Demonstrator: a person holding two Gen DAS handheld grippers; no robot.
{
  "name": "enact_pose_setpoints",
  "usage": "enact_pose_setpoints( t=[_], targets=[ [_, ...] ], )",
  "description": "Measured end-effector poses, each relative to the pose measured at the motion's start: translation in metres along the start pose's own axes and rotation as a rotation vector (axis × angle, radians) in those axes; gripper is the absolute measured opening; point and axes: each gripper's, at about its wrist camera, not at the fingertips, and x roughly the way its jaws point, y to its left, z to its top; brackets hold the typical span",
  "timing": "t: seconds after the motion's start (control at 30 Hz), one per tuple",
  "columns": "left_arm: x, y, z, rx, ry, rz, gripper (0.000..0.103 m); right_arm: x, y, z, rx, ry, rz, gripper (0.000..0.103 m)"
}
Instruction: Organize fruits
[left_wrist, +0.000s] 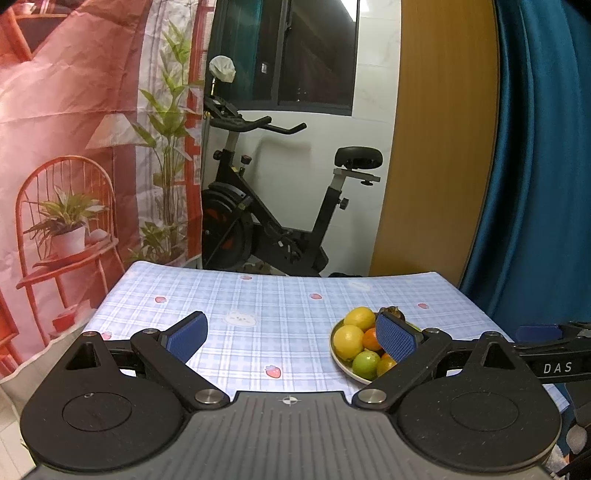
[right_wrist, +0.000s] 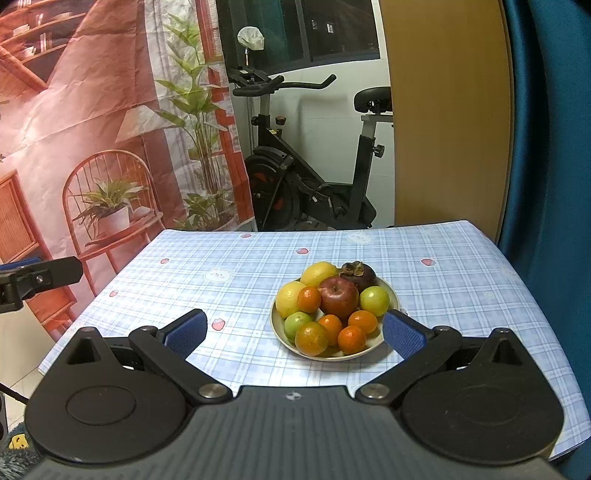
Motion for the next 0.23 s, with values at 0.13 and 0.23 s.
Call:
enact_pose_setpoints(
  t=[0.13,0.23],
  targets=[
    [-0.001,-0.0018,-0.0001,0.003,-0.006,0.0,0.099,0.0002,-0.0006,-0.0004,0.001,0.001,0.001,0.103],
    [-0.0013,-0.0025,-0.0001,0.004,-0.006,0.0,0.099,0.0002,-0.0006,-0.0003,0.001,0.001,0.001,0.103]
  ],
)
